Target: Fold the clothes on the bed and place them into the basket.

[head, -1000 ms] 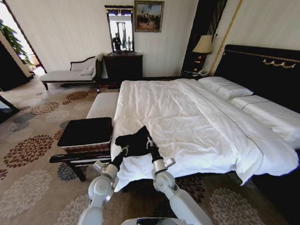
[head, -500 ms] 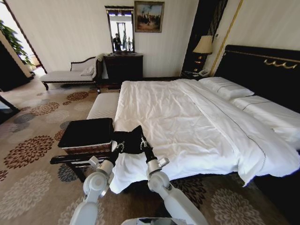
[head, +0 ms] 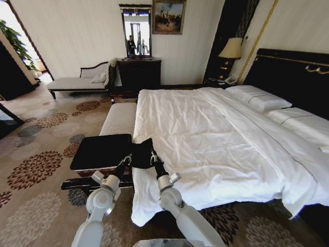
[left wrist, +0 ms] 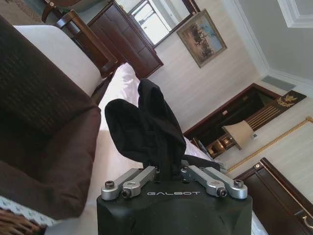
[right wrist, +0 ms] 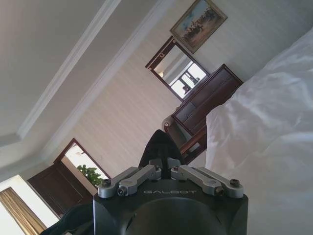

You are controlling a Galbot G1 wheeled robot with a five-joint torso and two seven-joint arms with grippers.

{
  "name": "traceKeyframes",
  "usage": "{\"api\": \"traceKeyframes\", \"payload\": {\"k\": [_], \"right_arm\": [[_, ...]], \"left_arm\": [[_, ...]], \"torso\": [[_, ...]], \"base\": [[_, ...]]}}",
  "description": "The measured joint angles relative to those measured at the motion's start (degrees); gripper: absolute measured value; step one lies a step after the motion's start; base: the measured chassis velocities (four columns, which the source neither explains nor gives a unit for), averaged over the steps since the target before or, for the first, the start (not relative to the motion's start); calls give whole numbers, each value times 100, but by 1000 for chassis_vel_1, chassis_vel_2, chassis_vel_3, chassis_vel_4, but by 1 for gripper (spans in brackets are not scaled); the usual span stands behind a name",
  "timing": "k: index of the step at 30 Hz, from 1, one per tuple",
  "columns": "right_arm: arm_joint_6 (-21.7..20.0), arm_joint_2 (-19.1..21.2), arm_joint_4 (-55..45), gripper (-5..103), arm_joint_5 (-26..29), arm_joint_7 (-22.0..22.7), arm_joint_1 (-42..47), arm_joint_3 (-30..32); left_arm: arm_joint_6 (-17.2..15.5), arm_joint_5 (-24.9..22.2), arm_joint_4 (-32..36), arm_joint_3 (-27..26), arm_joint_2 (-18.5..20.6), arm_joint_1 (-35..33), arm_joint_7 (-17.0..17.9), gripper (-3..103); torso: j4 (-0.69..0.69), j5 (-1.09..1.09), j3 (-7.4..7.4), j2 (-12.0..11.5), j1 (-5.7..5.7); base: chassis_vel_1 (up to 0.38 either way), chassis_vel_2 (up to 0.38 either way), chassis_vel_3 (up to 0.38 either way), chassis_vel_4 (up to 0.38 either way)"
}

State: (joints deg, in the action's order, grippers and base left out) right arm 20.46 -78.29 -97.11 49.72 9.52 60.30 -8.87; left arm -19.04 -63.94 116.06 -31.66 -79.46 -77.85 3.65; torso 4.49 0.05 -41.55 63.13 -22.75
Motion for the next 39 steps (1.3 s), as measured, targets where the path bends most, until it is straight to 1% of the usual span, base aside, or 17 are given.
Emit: {"api": "traceKeyframes", "payload": {"k": [3, 4, 5, 6, 7, 10, 11, 14, 16, 19, 20, 24, 31, 35, 37, 38, 39], "right_arm": [[0, -3, 17, 3, 1, 8, -20, 12], [0, -17, 39, 3, 1, 11, -49, 5], [-2, -34, 60, 3, 2, 11, -72, -2], [-2, -34, 60, 3, 2, 11, -72, -2], [-4, -50, 92, 3, 2, 18, -98, -5], [-4, -78, 213, 3, 0, 22, -175, -22], [-4, -93, 284, 3, -3, 21, -218, -36], [-2, -107, 392, 3, -11, 17, -274, -50], [22, -135, 553, 3, -18, -12, -369, -69], [55, -155, 661, 3, -14, -25, -435, -84], [71, -173, 755, 3, -9, -32, -494, -103], [90, -205, 931, 3, -1, -39, -608, -158], [100, -220, 1150, 3, 46, -3, -792, -221], [62, -165, 1231, 3, 58, 85, -813, -181], [27, -106, 1414, 3, 79, 141, -868, -151], [27, -106, 1414, 3, 79, 141, -868, -151], [1, -81, 1535, 3, 132, 148, -930, -156]], "left_arm": [[6, 0, -16, -5, -16, 29, -9, 11], [13, 5, -38, -11, -34, 53, -12, 11], [17, 15, -57, -17, -45, 62, -12, 11], [17, 15, -57, -17, -45, 62, -12, 11], [17, 25, -77, -11, -54, 78, -13, 11], [19, 40, -149, 8, -76, 140, -26, 11], [21, 47, -187, 9, -83, 171, -28, 11], [25, 58, -229, 9, -91, 201, -30, 11], [43, 69, -279, -3, -93, 238, -48, 11], [55, 80, -332, -22, -92, 270, -59, 11], [67, 86, -394, -42, -90, 314, -66, 11], [82, 90, -520, -74, -86, 413, -76, 11], [107, 119, -1049, 88, -76, 863, -120, 11], [119, 191, -1454, 232, -138, 1134, -146, 11], [161, 318, -1974, 355, -244, 1475, -165, 11], [161, 318, -1974, 355, -244, 1475, -165, 11], [168, 360, -2254, 402, -305, 1653, -164, 11]], "torso": [[4, -8, 2, 1, 3], [-5, -13, 2, 1, 5], [-13, -6, 2, 1, 5], [-13, -6, 2, 1, 5], [-9, 0, 2, 2, 7], [2, -4, 3, 4, 10], [1, -9, 3, 3, 9], [-2, -9, 2, 3, 7], [-7, -3, 2, 2, 6], [-6, -6, 2, 2, 6], [-3, -8, 2, 2, 4], [-7, -7, 1, 1, 2], [4, -3, 2, 1, 7], [0, -3, 2, 1, 7], [-4, -6, 1, 1, 6], [-4, -6, 1, 1, 6], [-4, -9, 1, 1, 6]], "base": [[133, 284, -188, -305], [271, 319, -169, -256], [271, 319, -237, -253], [271, 319, -237, -253], [337, 411, -237, -388], [299, 374, -320, -438], [255, 321, -333, -414], [290, 360, -320, -407], [334, 428, -268, -439], [281, 394, -212, -383], [159, 326, -163, -276], [151, 113, -118, -126], [-32, -53, 9, 13], [-34, -49, 5, 15], [0, 0, 0, 0], [0, 0, 0, 0], [0, 0, 0, 0]]}}
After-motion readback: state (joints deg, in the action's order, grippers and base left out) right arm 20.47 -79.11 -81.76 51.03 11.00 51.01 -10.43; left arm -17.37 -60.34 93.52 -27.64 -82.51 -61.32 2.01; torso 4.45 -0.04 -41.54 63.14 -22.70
